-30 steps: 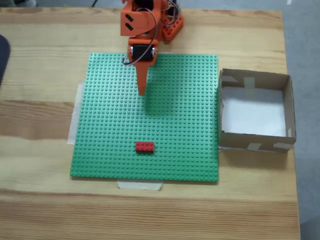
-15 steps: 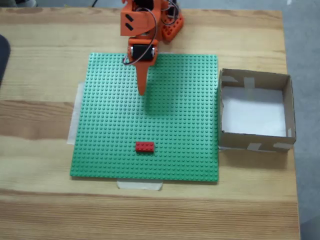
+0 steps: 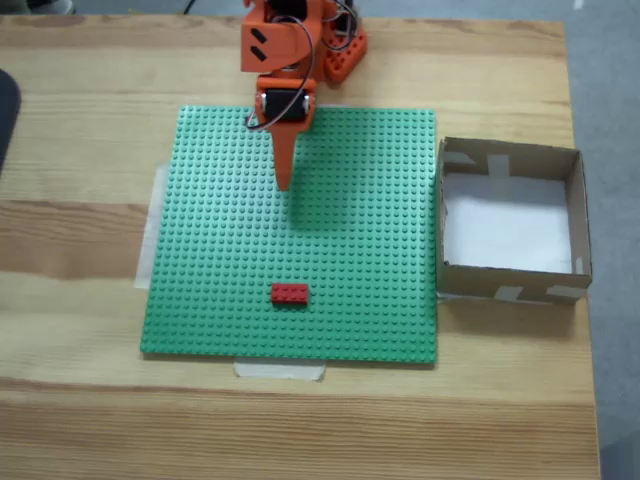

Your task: Pick the red lego block and put it in the box.

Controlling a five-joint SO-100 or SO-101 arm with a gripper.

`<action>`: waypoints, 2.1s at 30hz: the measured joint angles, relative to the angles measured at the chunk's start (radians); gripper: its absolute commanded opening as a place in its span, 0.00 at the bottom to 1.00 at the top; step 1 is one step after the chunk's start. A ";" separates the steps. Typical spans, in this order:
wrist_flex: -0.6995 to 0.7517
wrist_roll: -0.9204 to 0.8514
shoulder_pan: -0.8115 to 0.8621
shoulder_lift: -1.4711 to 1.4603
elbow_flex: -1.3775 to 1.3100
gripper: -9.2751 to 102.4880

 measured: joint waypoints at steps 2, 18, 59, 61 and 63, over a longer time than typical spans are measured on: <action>0.000 0.000 0.000 0.000 0.000 0.08; 0.000 0.000 0.000 0.000 0.000 0.08; 0.114 0.124 0.006 -0.344 -0.459 0.08; 0.123 0.127 0.006 -0.397 -0.511 0.08; 0.138 0.129 0.006 -0.454 -0.565 0.08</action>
